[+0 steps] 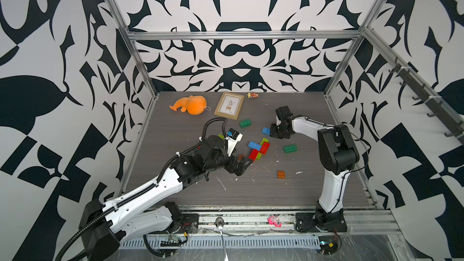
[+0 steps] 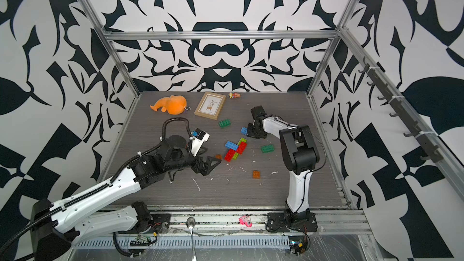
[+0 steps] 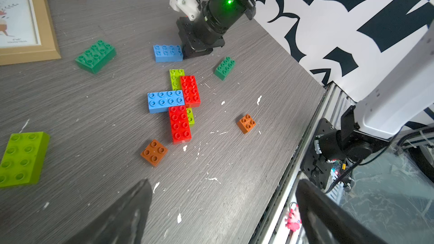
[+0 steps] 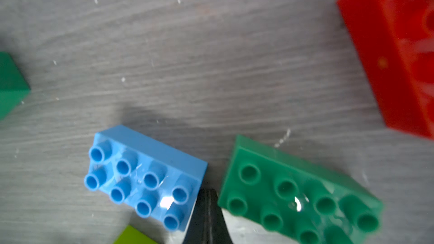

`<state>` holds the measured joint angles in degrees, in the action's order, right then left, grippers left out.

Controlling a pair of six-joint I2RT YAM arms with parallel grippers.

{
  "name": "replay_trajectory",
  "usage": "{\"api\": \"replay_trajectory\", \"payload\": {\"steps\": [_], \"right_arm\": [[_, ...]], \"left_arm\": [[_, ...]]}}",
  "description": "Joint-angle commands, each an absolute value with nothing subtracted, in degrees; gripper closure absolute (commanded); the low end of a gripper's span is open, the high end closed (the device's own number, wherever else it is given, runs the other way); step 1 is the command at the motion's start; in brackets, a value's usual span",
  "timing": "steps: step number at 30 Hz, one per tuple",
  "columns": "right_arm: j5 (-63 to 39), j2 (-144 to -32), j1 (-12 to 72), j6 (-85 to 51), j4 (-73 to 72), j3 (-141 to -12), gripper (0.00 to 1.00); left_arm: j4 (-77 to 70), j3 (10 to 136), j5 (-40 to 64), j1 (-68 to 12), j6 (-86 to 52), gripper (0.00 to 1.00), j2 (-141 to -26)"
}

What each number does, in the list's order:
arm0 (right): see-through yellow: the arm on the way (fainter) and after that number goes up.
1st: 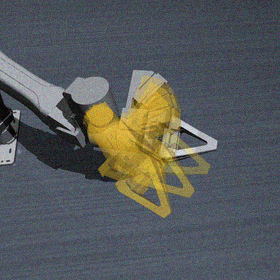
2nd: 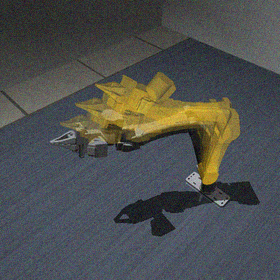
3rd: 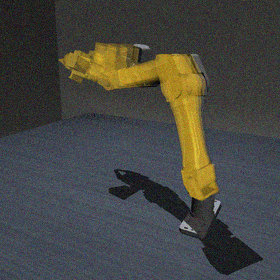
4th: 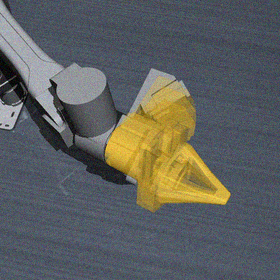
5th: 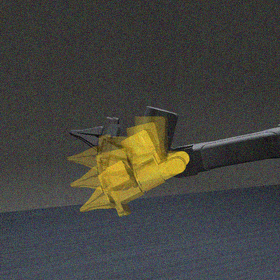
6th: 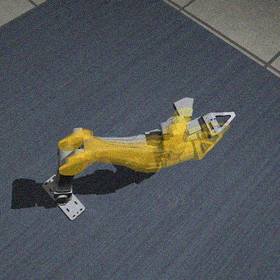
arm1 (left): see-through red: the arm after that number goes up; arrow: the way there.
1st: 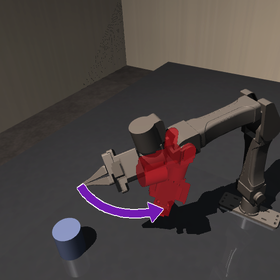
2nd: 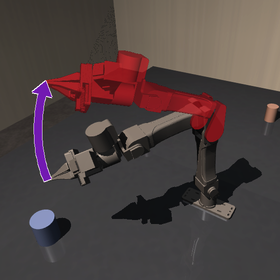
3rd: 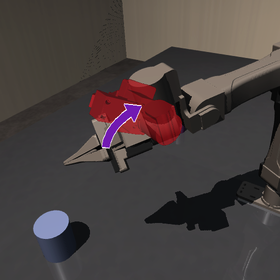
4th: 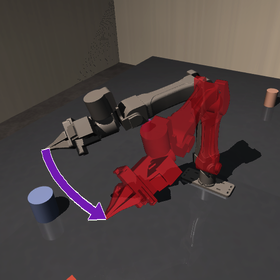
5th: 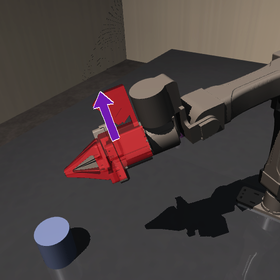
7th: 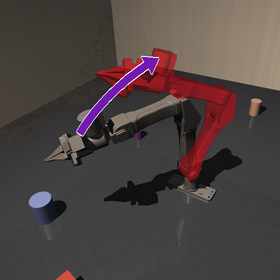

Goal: Assemble a small pinwheel with lego
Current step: Adjust the lego brick at the center of the board.

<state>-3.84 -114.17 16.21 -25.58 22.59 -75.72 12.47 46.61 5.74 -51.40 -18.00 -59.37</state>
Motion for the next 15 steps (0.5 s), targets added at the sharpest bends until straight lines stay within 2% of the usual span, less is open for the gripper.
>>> {"api": "replay_trajectory", "payload": {"steps": [1,7,11,13,15], "right_arm": [[-5.42,-114.17,16.10,-25.16,22.62,-77.41,1.00],[-13.76,-113.96,17.41,-25.38,17.60,-76.89,0.99],[-18.26,-114.29,18.63,-23.07,17.11,-78.05,0.93],[-19.60,-112.84,18.78,-21.95,16.59,-77.16,0.89],[-18.64,-110.31,18.73,-20.62,15.13,-75.06,0.77]], "left_arm": [[10.46,45.53,7.34,-50.71,-18.39,0.00,-58.93],[10.04,45.35,7.30,-50.25,-18.65,0.00,-58.84],[9.33,44.92,7.34,-50.02,-19.12,0.00,-58.82],[9.08,44.54,7.34,-49.99,-19.42,0.00,-58.78],[8.09,43.65,7.40,-49.95,-19.99,0.00,-58.56]]}}
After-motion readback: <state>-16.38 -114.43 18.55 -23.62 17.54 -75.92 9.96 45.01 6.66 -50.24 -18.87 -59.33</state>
